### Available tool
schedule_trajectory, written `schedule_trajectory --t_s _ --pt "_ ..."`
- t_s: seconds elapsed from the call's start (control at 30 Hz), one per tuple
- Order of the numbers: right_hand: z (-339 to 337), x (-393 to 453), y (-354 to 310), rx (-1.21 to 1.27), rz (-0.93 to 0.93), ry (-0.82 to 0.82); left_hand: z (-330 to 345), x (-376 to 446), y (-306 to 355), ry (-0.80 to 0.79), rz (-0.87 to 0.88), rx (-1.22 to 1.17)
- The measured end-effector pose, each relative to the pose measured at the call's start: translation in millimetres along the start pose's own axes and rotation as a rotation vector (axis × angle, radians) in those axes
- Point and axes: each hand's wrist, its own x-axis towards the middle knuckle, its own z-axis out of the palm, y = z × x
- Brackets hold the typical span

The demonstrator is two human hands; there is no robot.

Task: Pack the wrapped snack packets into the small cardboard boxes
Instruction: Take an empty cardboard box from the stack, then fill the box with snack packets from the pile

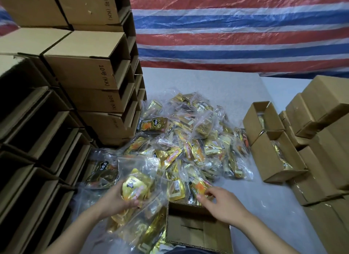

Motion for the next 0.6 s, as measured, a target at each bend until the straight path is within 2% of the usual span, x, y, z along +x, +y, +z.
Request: schedule_trajectory --t_s 0.1,0.17,0.33,0.4,0.5,0.53,0.6 --pt "-8 2 -14 0.196 -0.019 0.158 -11 -9 35 0.041 0.063 -0.181" --pt "-19 4 -33 0.437 -0.047 0.227 -12 -14 69 0.069 0.131 -0.24" --pt "-58 9 -97 1.104 -0.055 0.047 9 -19 158 0.232 0.311 -0.198" --pt "-66 12 -114 1.18 -0.046 0.045 23 -21 187 0.357 0.356 -0.185" --pt "-70 20 -127 1.25 -0.031 0.177 40 -26 216 0.494 0.408 -0.086" --pt "-72 23 -129 1.315 -0.015 0.211 43 -28 223 0.485 0.446 -0.07" --pt "-81 30 -126 1.392 0.024 0.26 47 -30 233 0.332 0.538 -0.099"
